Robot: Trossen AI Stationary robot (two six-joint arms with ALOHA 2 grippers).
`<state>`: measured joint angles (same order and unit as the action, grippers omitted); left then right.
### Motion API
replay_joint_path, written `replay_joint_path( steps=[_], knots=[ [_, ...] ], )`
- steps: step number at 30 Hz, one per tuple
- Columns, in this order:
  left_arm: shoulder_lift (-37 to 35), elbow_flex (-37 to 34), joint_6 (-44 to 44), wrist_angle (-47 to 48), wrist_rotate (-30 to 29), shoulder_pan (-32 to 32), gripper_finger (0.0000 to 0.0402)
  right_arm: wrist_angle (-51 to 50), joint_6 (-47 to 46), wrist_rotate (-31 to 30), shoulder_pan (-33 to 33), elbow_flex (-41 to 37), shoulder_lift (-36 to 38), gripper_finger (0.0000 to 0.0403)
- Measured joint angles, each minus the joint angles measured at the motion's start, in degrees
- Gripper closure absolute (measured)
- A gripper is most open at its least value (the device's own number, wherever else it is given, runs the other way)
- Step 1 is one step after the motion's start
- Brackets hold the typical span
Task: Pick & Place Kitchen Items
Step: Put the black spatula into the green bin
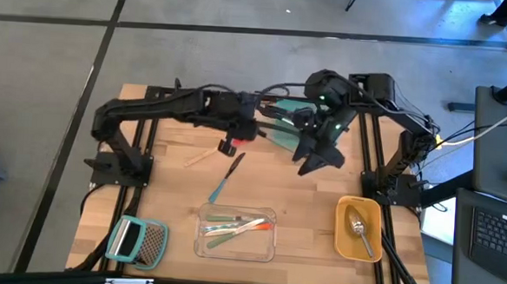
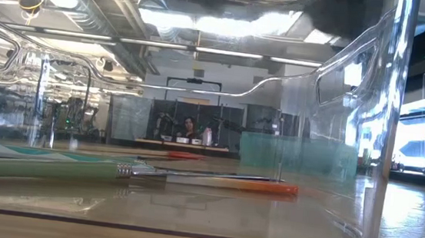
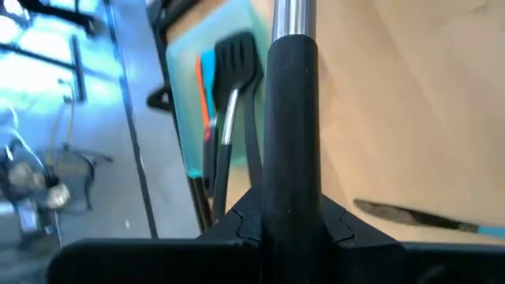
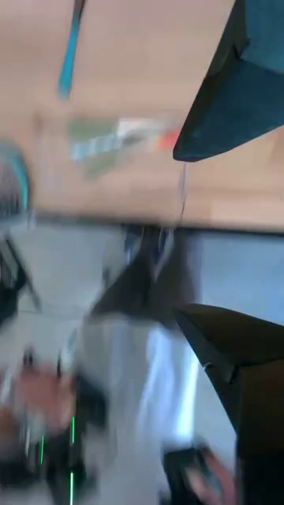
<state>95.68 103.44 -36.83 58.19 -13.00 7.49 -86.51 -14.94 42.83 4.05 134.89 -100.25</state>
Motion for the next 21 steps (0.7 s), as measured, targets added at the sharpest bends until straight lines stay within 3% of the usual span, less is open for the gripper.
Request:
replay_joint_path(
  steps=[2,6,13,21],
  knots=[
    [-0.91,0.00,-0.61,-0.08,-1.33,-2.20,0.0368,-1.41,0.21,-4.67,0.00,-0.26,0.02,0.0091],
    [-2.96,-0.02,-1.47,0.15,-6.50,-5.92,0.0368,-0.15,0.86,-2.84,1.76,-0.74,-0.61,0.0091],
    [-5.01,-0.04,3.79,0.40,-4.39,-7.55,0.0368,-2.43,5.88,-4.68,7.21,-0.74,-4.15,0.0091],
    [-4.79,-0.09,5.77,2.00,-4.95,-7.36,0.0368,-3.43,9.86,3.75,11.30,-0.95,-12.66,0.0091]
  ],
)
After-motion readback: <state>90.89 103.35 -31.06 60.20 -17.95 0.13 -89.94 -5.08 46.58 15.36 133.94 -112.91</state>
